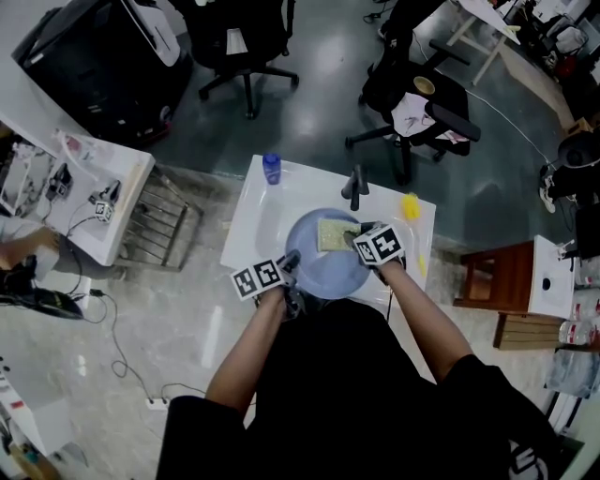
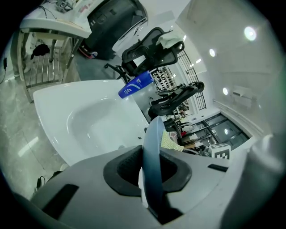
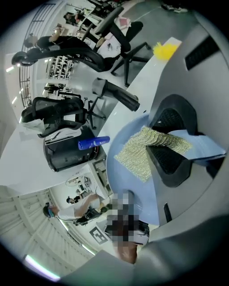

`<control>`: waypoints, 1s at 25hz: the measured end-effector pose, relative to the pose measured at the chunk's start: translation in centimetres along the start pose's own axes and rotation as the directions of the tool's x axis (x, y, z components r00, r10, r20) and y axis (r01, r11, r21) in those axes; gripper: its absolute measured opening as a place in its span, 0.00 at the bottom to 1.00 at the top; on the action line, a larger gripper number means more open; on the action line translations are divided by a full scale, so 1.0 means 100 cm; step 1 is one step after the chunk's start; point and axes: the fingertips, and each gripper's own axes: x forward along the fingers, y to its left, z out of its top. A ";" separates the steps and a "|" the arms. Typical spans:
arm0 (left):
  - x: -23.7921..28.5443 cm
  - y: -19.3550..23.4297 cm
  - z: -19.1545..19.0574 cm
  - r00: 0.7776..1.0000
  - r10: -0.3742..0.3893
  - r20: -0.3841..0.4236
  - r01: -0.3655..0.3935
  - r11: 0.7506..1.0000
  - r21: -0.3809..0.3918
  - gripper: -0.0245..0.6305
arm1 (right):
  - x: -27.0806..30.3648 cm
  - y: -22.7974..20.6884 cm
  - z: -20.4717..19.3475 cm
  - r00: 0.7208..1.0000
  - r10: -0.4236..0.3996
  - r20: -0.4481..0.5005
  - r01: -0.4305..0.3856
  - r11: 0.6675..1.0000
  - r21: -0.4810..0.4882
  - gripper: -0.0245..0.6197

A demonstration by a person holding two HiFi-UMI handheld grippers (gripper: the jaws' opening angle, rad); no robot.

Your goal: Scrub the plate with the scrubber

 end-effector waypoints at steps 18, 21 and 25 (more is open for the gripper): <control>0.031 0.073 0.000 0.985 0.127 -0.119 -0.134 0.989 -0.054 0.10 | -0.069 0.001 -0.026 0.949 -0.060 0.309 -0.026 0.964 0.265 0.14; 0.053 0.087 -0.003 0.970 0.156 -0.184 -0.167 0.985 -0.046 0.11 | -0.084 -0.004 -0.045 0.940 -0.110 0.322 -0.005 0.942 0.337 0.14; 0.079 0.100 -0.011 0.948 0.197 -0.251 -0.206 0.978 -0.011 0.12 | -0.095 -0.005 -0.083 0.952 -0.144 0.270 0.027 0.918 0.396 0.14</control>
